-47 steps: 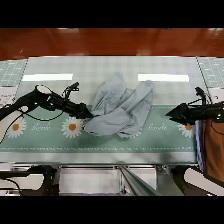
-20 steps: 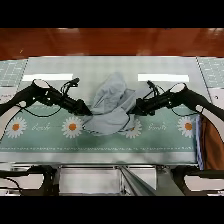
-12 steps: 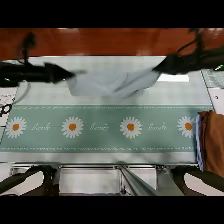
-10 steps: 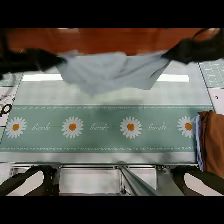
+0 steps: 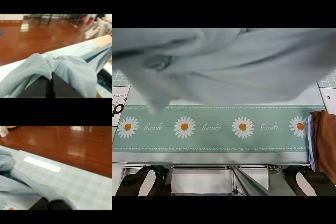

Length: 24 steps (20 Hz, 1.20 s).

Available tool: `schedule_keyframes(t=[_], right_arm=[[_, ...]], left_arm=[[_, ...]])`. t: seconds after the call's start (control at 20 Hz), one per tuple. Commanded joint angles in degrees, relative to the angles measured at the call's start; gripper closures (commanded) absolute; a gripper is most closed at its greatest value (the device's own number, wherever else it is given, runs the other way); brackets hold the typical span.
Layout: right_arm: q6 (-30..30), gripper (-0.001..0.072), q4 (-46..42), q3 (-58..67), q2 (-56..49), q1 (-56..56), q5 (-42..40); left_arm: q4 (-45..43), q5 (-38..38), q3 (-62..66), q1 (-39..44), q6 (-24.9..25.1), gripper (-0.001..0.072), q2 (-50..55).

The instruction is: Fold the shirts.

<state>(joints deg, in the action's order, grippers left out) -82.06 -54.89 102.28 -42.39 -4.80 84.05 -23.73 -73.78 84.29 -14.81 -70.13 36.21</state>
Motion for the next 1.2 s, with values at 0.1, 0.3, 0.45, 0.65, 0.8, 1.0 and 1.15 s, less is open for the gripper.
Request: schedule_keyframes(t=[0.1,0.3,0.45,0.65,0.8,1.0,1.15], right_arm=[[-5.6,0.0689,-8.2,0.5,8.4,-0.1,11.2],[-6.0,0.0689,-6.8,-4.9,8.4,-0.1,12.3],[-5.6,0.0689,-6.5,-17.2,8.4,-0.1,9.3],[-1.8,0.0689,-2.1,-34.8,4.2,-0.1,-1.7],[1.4,0.0689,-0.9,-40.0,-6.5,-0.1,-8.5],[2.2,0.0689,0.5,-39.5,-24.1,-0.1,-16.8],[2.2,0.0689,3.9,-36.2,-35.7,-0.1,-20.7]], left_arm=[[-20.1,-5.9,-1.6,-0.2,-14.5,0.0673,-14.9],[-19.5,-9.2,-10.8,-0.2,-16.7,0.0673,-17.6],[-16.5,-7.9,-22.1,-0.2,-15.5,0.0672,-17.2],[-9.0,1.5,-40.9,-0.2,-6.6,0.0673,-13.2],[-7.5,14.7,-49.6,2.4,-0.9,0.0673,-4.1],[-2.8,28.6,-48.1,13.3,6.6,0.0672,17.8],[-1.5,32.4,-39.5,18.2,7.1,0.0672,35.8]])
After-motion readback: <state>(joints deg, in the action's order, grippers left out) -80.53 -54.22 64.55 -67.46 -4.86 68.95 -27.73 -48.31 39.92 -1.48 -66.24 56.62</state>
